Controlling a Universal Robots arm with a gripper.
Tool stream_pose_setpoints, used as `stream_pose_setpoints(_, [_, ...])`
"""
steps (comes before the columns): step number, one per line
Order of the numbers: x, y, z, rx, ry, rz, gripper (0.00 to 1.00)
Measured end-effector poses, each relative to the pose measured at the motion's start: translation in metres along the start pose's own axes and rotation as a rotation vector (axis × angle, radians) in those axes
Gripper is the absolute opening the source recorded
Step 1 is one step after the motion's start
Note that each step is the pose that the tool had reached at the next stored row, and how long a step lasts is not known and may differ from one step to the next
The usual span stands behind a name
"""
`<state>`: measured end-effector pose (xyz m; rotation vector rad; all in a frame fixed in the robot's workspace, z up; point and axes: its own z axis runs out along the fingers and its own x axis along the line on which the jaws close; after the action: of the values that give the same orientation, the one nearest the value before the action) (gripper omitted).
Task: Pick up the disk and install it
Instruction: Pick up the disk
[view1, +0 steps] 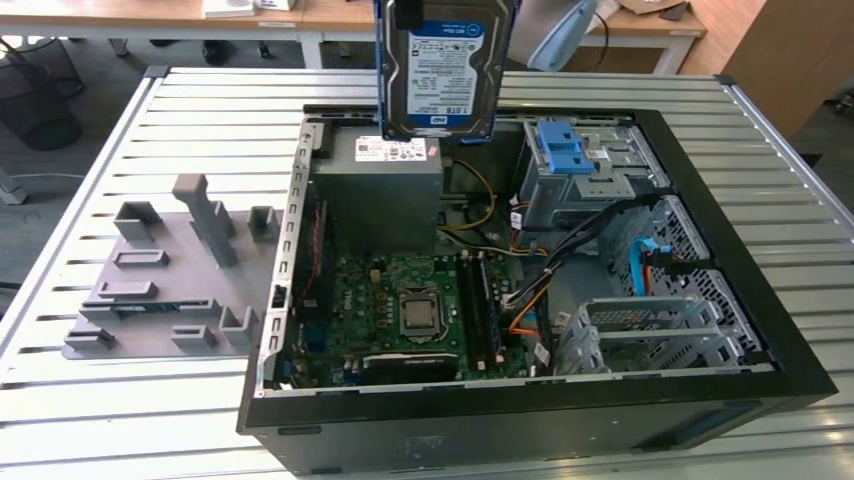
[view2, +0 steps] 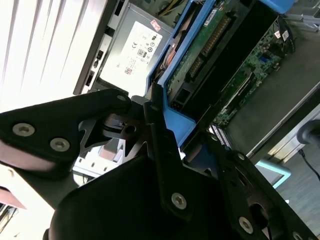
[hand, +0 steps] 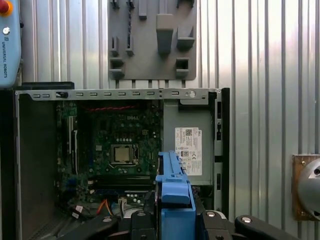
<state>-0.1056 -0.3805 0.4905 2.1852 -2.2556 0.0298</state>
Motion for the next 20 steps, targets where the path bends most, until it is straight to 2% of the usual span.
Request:
stream_pose_setpoints(4, [0.0003,-0.011,0.0002,-0.0001,0.0,0.0,0.36])
stream_pose_setpoints(7, [0.0016,-0.0152,0.0002,-0.0001,0.0,0.0,0.36])
stream_pose_setpoints(12, [0.008,-0.0176,0.0003,-0.0002,0.0,0.002,0.36])
stream_pose_setpoints(20, [0.0223,-0.0184,0.0006,-0.0002,0.0001,0.009,0.36])
